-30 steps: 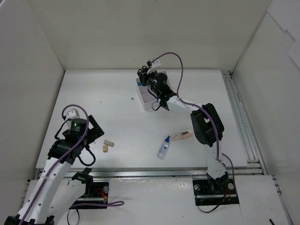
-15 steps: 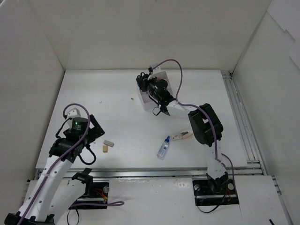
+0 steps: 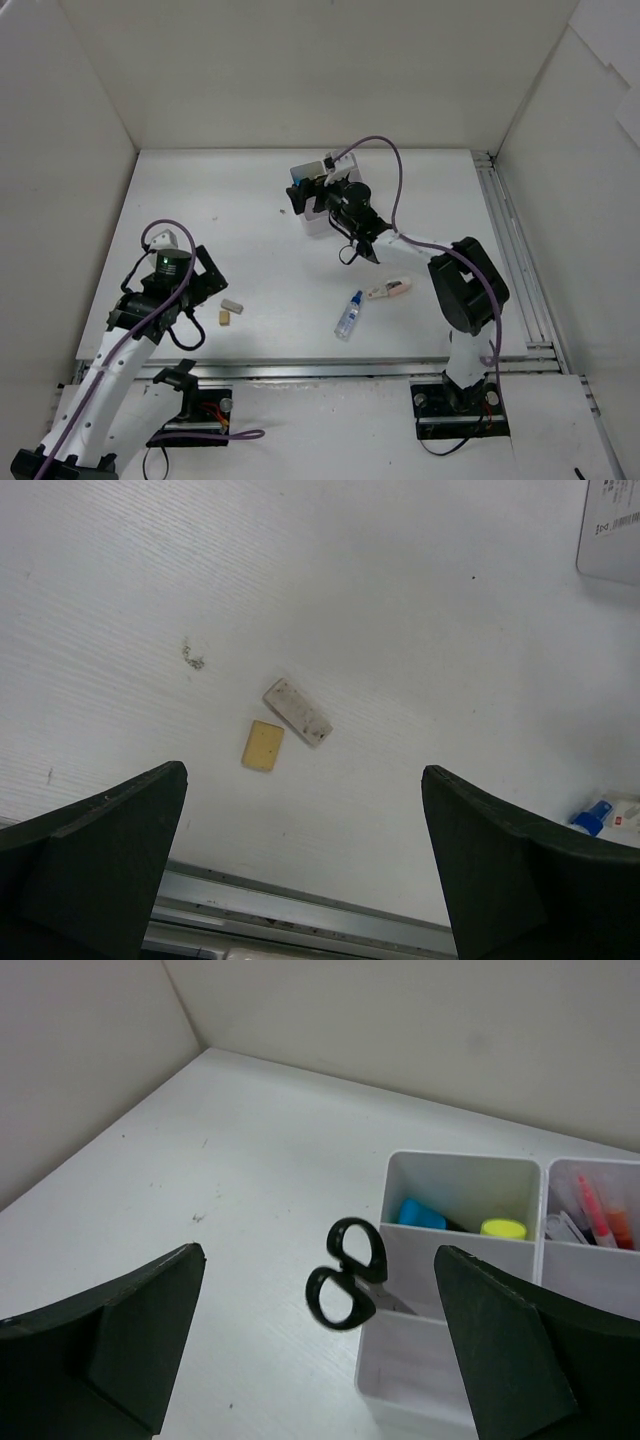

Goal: Sort the stationery into containers
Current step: Place the scissors in the storage box, then pick up the stationery from the corner of the board.

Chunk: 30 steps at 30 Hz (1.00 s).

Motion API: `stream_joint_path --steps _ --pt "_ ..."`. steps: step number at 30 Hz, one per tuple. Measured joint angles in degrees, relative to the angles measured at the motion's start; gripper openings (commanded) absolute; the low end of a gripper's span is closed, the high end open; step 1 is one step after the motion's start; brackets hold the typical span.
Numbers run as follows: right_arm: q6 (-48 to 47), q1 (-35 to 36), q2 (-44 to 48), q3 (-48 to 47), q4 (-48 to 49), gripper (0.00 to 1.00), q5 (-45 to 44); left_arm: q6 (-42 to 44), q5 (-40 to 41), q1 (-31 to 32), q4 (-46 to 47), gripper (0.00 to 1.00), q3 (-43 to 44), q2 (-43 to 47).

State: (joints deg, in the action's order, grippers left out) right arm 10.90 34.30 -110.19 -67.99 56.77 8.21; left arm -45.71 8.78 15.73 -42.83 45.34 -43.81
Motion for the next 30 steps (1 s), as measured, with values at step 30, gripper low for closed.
stream_joint_path --steps 30 --pt "38.60 19.39 17.51 18.49 -71.08 0.60 -28.15 1.97 -5.79 0.00 4.35 0.99 -6.05 2.71"
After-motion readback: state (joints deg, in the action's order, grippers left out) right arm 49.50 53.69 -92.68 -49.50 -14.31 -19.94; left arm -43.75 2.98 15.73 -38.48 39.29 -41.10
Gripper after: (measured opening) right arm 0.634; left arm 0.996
